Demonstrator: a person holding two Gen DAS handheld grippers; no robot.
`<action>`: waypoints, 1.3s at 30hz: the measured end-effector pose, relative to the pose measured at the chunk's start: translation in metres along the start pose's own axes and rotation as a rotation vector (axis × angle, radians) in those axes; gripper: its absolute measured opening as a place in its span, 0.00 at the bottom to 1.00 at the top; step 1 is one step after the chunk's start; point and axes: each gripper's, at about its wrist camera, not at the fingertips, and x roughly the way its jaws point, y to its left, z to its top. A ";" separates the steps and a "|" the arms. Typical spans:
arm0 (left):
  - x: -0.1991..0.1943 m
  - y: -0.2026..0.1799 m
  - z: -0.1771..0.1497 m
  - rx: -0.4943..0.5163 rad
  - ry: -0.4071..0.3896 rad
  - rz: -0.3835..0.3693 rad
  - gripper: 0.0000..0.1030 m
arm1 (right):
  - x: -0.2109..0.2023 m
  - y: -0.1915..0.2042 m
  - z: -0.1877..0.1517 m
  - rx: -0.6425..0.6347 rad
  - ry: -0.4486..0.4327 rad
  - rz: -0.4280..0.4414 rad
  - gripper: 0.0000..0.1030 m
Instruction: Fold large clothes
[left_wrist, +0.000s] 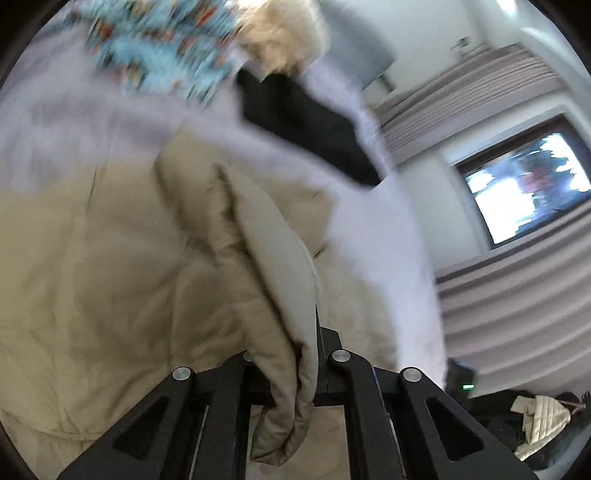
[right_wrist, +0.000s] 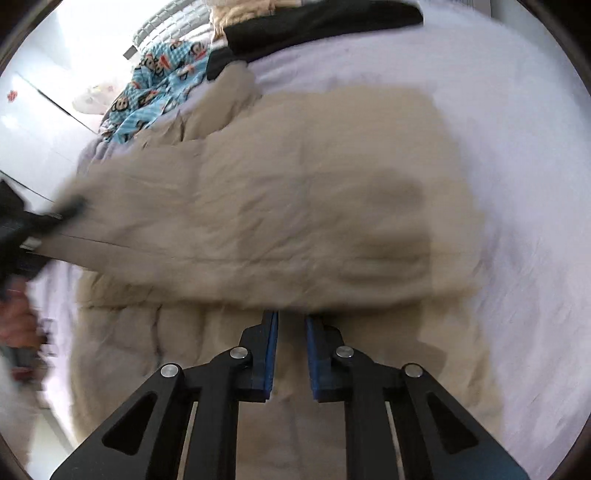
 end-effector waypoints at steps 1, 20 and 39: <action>-0.013 -0.007 0.005 0.021 -0.033 -0.007 0.09 | -0.004 0.001 0.004 -0.021 -0.043 -0.048 0.16; 0.025 0.080 -0.050 0.034 0.116 0.356 0.19 | 0.020 -0.042 0.011 0.011 -0.122 -0.297 0.05; -0.001 0.019 -0.017 0.167 -0.018 0.485 0.19 | -0.055 0.004 -0.002 -0.100 -0.101 -0.019 0.11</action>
